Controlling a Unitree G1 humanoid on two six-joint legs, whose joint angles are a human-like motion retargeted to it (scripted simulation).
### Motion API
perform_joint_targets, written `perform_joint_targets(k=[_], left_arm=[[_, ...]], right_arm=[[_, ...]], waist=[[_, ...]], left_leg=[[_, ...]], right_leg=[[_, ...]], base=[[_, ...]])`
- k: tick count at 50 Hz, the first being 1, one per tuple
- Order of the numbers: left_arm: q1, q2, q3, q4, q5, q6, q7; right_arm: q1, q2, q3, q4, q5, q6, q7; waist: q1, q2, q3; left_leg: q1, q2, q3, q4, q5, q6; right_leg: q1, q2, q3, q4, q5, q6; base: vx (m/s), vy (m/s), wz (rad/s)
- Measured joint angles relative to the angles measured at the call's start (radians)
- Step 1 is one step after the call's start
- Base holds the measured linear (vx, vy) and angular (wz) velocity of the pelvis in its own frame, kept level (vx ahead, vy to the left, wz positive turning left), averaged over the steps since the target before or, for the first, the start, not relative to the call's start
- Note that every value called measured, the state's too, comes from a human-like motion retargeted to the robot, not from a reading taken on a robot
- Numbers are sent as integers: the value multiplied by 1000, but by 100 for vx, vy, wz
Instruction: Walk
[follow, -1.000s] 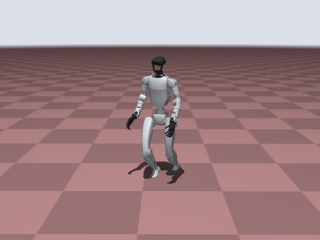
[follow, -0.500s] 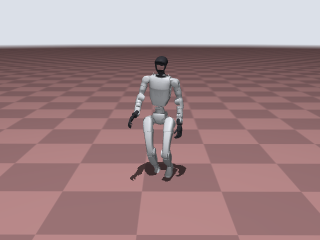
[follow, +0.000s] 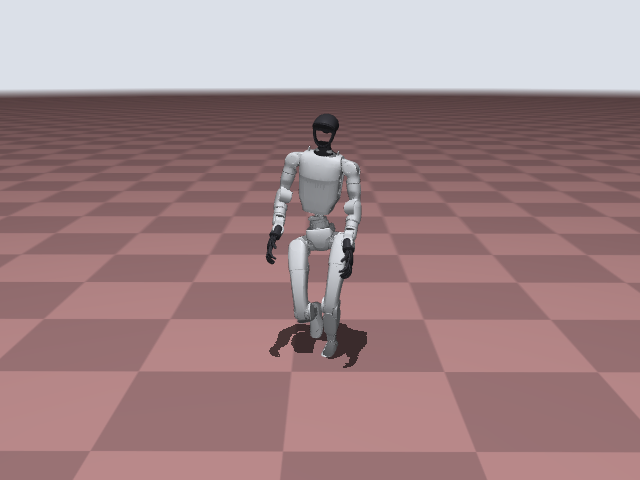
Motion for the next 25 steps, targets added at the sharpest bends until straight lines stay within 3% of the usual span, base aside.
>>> perform_joint_targets(k=[6, 13, 20, 22, 25], left_arm=[[-152, 59, -23, -223, -22, -34, 50], [-239, 98, -59, -306, 7, -45, 27], [-132, 72, -70, -191, 48, -11, -2], [-68, 46, -53, -115, 79, 2, -15], [48, 2, -43, -3, 149, 34, -52]], right_arm=[[77, -43, -36, -30, 75, -7, -4], [96, -60, -86, -48, 141, -14, 2], [63, -32, -96, -39, 129, -15, -12], [32, -23, -97, -21, 121, -12, -29], [-9, -17, -97, -6, 98, -5, -50]], waist=[[-70, 35, 39], [-86, 92, 68], [-57, 99, 75], [-43, 148, 83], [-3, 207, 78]], left_leg=[[287, -40, -71, -294, 42, -31], [530, -5, -136, -474, 68, -54], [572, 14, -194, -196, -40, -66], [544, 77, -206, -27, -11, -110], [414, 164, -198, 297, 162, -192]], right_leg=[[-232, -88, -40, -14, -153, -121], [-341, 28, 1, -418, -177, -94], [-277, 116, 18, -369, -166, -113], [-230, 170, -26, -363, -169, -151], [-192, 244, -63, -371, -209, -210]], base=[[23, 2, 32], [16, -2, 30], [10, -7, 15], [9, -7, 1], [2, -2, -2]])
